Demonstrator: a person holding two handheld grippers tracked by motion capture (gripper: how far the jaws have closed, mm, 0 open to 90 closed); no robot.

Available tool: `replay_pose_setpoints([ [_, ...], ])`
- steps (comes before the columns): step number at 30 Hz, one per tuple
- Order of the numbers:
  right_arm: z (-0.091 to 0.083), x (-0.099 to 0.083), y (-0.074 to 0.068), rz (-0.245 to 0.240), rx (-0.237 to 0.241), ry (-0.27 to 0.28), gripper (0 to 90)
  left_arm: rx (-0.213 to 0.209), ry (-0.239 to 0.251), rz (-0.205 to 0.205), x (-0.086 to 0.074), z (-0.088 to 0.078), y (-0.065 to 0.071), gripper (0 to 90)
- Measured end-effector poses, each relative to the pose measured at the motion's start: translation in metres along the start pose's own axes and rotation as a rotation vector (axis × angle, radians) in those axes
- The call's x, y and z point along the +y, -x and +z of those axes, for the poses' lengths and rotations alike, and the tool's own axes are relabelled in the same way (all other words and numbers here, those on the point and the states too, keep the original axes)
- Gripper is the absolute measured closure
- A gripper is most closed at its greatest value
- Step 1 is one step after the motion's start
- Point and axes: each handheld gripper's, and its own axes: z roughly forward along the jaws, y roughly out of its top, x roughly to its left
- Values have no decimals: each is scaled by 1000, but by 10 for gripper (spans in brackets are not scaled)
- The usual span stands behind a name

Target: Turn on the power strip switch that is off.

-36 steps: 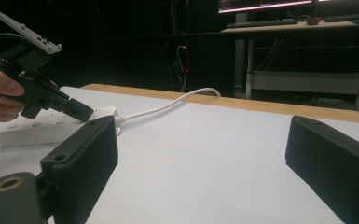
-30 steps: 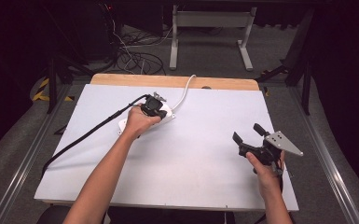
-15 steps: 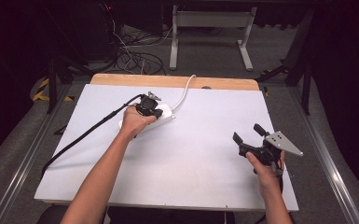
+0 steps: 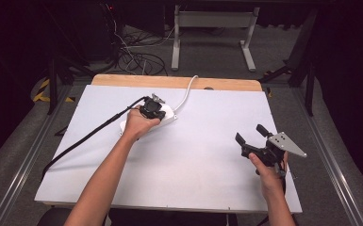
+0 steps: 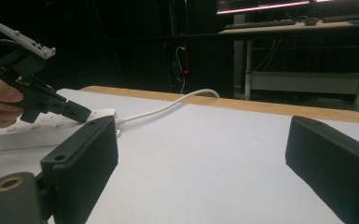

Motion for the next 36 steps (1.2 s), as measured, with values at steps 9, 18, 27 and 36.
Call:
replay_pose_setpoints([
  [9, 1, 0, -1, -2, -2, -2, 100, 0, -3, 9, 1, 1, 0, 900],
  [18, 0, 1, -1, -2, 0, 1, 101, 5, -14, 14, 1, 1, 1, 900],
  [27, 1, 0, -1, -2, -1, -4, 101, 5, -11, 15, 1, 1, 1, 900],
  [36, 1, 0, -1, -2, 1, -7, 101, 4, -13, 15, 1, 1, 1, 900],
])
